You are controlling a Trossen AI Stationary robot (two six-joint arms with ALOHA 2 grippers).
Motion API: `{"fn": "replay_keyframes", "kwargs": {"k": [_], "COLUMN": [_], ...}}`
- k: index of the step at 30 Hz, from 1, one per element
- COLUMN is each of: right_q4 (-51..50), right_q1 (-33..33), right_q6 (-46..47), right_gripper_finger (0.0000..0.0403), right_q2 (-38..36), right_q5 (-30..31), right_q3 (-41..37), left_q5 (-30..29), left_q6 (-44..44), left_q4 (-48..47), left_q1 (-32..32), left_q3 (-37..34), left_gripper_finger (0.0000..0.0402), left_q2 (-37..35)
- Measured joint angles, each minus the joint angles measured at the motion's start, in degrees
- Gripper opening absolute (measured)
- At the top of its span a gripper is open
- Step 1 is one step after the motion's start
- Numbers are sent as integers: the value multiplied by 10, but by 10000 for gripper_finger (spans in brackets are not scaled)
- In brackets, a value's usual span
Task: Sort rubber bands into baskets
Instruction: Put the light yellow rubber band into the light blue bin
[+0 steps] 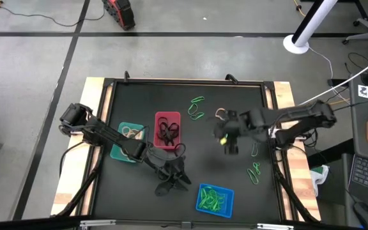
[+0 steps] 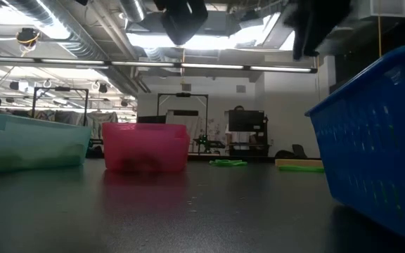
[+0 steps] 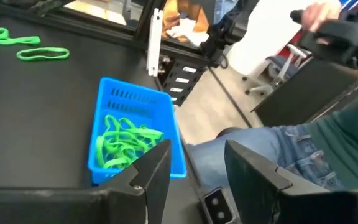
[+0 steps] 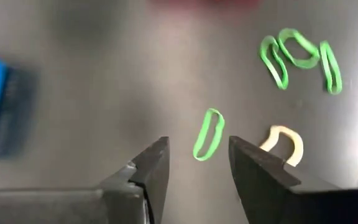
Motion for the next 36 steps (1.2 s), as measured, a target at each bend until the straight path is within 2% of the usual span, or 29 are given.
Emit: {"fn": "replay_keyframes", "kwargs": {"k": [6,14,19,25,36], "right_q4": [91,149,195,226,284], "right_q1": [-136,-241,-273,-300,-300], "right_q6": [-10,-5,-9,-21,-25], "right_gripper_finger": [166,166,166,166,166], "right_q2": [-88,-89,-87,-87,-87], "right_q5": [-31,-28,-33,-72,-70], "right_q3": [-154,-278,-327,-356,-407], "left_q5": [-14,-57,-66,-67,-67], "left_q6": [30,79,89,88,92], "left_q4": [-1,-1,-1,-3,-4], "left_q1": [0,0,0,0,0], "left_q3": [0,0,0,0,0], "left_gripper_finger": [148,148,148,148,148], "left_q2": [0,0,0,0,0]}}
